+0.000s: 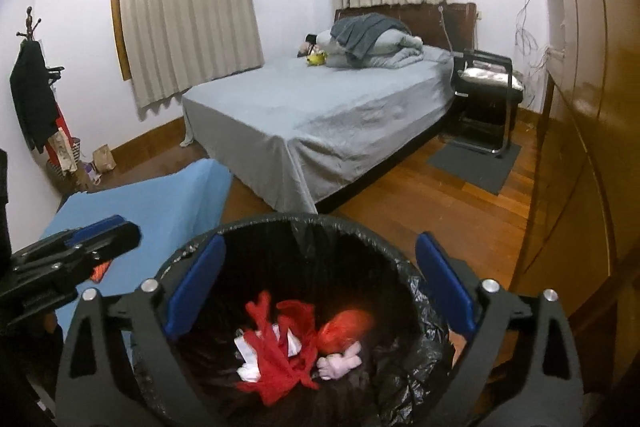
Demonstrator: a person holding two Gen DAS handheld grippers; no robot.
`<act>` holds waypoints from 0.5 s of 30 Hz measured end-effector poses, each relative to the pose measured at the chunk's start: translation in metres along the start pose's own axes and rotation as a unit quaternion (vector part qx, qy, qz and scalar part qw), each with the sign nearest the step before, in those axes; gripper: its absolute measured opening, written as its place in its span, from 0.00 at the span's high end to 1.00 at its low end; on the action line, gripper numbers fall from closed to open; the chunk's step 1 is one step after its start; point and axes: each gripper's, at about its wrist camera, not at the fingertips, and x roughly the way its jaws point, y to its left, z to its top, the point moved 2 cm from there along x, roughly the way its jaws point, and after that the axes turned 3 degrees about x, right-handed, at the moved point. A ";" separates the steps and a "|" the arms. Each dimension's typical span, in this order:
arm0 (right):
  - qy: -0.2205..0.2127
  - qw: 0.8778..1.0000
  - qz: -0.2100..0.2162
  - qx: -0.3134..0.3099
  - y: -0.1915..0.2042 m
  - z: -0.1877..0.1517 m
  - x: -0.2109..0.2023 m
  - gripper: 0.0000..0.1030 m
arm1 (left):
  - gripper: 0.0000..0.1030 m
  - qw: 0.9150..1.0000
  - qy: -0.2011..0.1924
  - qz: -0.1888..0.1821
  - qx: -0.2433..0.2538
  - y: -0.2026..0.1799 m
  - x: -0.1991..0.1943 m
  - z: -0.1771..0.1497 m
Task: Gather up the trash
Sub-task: 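Carry glove and pink cloth over the black bin and open both grippers, then move the left gripper back to the mat and grasp the white crumpled cloth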
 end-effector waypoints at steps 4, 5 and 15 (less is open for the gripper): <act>-0.011 1.000 0.012 -0.006 0.012 0.007 -0.005 0.05 | 0.29 0.998 -0.026 0.054 -0.003 0.025 -0.031 0.005; -0.013 1.000 0.018 -0.007 0.016 0.008 -0.006 0.05 | 0.24 0.997 -0.031 0.064 -0.006 0.030 -0.038 0.005; -0.003 0.996 0.084 -0.026 0.084 0.014 0.006 0.05 | 0.08 0.983 -0.045 0.173 -0.047 0.093 -0.106 -0.013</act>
